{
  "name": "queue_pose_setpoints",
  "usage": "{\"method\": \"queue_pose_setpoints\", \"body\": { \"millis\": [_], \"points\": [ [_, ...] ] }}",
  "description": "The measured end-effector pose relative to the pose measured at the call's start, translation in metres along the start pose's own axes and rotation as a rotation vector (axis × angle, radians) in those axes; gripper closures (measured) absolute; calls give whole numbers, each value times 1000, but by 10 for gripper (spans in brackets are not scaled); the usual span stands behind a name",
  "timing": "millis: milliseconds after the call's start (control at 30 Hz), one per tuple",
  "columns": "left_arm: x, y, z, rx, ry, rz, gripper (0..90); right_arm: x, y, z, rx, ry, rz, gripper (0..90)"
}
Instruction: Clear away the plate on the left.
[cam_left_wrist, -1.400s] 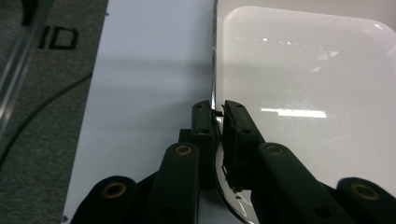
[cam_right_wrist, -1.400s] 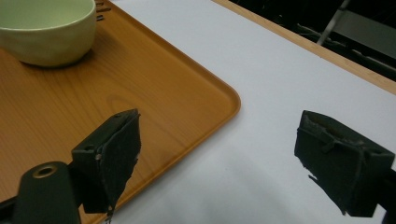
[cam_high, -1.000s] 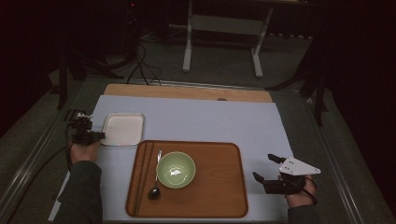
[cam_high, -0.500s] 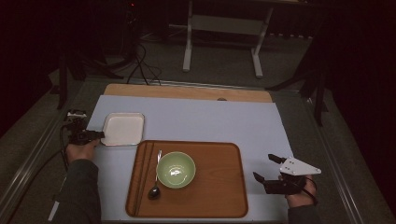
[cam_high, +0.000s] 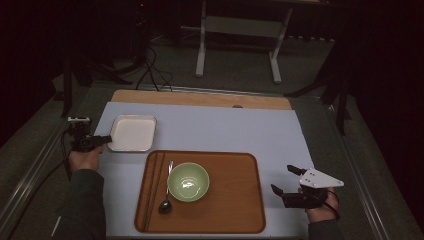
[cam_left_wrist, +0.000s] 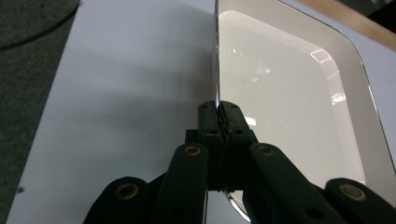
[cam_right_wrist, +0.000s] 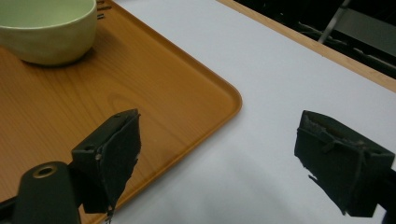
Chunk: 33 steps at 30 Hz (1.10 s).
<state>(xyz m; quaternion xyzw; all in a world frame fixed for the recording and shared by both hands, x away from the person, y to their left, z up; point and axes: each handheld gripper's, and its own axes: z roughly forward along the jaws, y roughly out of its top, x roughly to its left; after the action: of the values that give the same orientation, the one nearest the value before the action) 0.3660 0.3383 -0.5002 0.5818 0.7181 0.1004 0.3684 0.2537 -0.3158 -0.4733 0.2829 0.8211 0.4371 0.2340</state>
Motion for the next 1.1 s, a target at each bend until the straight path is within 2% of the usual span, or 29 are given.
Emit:
{"method": "queue_pose_setpoints", "body": {
  "millis": [333, 700, 1100],
  "points": [
    [-26, 11, -16, -43, -70, 83, 895, 0, 0, 0, -2, 0, 0, 141],
    [-48, 16, -25, -50, -128, 155, 895, 0, 0, 0, -2, -1, -1, 141],
    [-79, 21, -32, -60, -209, 257, 895, 0, 0, 0, -3, -1, 0, 141]
  ]
}}
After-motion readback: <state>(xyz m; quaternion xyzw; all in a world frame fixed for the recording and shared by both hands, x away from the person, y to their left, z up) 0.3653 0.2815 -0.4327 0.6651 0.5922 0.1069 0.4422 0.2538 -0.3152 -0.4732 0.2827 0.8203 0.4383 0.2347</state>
